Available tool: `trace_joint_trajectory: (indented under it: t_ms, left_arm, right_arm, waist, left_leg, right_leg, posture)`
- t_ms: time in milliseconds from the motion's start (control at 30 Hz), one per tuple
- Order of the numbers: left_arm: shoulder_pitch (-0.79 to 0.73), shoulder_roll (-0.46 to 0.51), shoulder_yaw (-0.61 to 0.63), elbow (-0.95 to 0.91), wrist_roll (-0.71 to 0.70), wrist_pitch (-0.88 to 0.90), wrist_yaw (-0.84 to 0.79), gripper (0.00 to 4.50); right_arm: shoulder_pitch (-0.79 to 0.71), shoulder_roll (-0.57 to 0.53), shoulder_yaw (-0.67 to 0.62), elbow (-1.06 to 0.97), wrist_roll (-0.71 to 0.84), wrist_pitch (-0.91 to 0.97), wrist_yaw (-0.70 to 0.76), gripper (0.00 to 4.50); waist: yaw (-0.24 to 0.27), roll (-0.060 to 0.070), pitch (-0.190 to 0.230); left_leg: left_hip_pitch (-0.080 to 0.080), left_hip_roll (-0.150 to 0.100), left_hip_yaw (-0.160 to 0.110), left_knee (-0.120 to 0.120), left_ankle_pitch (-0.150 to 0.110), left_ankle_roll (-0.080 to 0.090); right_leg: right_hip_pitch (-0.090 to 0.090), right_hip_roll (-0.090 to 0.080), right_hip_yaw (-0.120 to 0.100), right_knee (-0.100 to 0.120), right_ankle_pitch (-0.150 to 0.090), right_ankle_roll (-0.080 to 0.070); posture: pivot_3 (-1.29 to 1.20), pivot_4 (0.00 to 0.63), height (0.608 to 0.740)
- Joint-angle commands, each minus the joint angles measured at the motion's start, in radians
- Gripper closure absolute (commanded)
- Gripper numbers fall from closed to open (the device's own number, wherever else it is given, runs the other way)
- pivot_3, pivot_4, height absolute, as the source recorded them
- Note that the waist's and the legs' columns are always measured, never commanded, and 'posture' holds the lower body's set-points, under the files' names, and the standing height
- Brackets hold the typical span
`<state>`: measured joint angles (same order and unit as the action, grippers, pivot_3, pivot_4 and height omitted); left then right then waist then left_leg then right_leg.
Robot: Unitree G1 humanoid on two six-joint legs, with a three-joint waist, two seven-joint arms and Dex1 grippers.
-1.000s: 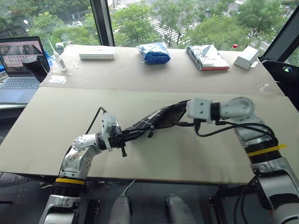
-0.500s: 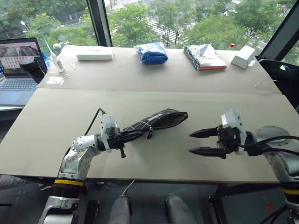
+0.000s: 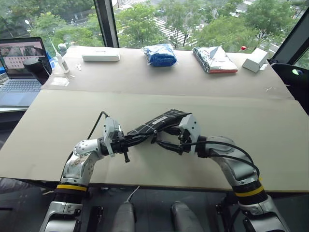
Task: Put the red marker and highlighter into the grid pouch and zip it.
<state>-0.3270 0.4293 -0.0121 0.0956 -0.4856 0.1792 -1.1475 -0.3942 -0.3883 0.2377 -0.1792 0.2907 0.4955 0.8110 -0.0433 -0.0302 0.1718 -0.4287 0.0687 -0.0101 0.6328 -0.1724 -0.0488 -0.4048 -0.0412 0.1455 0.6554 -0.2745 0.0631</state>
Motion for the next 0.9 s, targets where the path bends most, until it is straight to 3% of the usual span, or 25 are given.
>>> trace_joint_trajectory:
  t_ms: [33,267,367,600,900]
  left_arm:
    - [-0.02,-0.005,0.014,0.004,0.001,-0.027,0.003,4.5]
    - [-0.037,-0.022,0.011,0.03,0.008,-0.04,0.007,4.5]
    - [-0.039,-0.028,0.01,0.031,0.011,-0.041,0.008,4.5]
    - [-0.041,-0.033,0.009,0.03,0.01,-0.042,0.012,4.5]
    - [-0.039,-0.029,0.017,0.023,0.008,-0.042,0.021,4.5]
  right_arm:
    - [-0.01,-0.001,0.009,-0.072,0.05,0.033,0.04,1.33]
    - [-0.058,0.044,0.021,0.004,0.007,0.024,-0.012,1.33]
    - [-0.08,0.057,0.011,0.044,-0.015,0.015,-0.035,2.03]
    - [-0.072,0.038,0.003,0.036,0.0,0.014,0.002,4.46]
    - [-0.048,-0.047,-0.049,0.007,0.029,0.018,0.056,4.46]
  waist:
    - [0.001,0.0,0.0]
    - [-0.002,0.0,0.0]
    - [-0.002,0.0,0.0]
    - [0.0,0.0,0.0]
    - [0.0,0.0,0.0]
  left_leg:
    - [0.0,0.0,0.0,0.0,0.0,0.0]
    - [0.0,0.0,-0.001,0.0,0.0,0.0]
    - [0.0,0.0,-0.001,0.0,0.0,0.0]
    - [-0.001,0.0,-0.001,0.0,0.0,0.0]
    - [-0.001,0.0,-0.002,0.0,0.0,0.0]
  right_leg:
    - [0.0,0.0,0.0,0.0,0.0,0.0]
    - [0.0,0.0,-0.001,0.0,0.0,0.001]
    - [0.0,0.0,-0.001,0.0,0.0,0.0]
    - [0.0,0.0,-0.001,0.0,0.0,0.0]
    - [0.0,0.0,-0.002,0.0,0.0,0.0]
  posture:
    - [0.0,0.15,0.74]
    - [0.0,0.15,0.74]
    - [0.0,0.15,0.74]
    - [0.0,0.15,0.74]
    - [0.0,0.15,0.74]
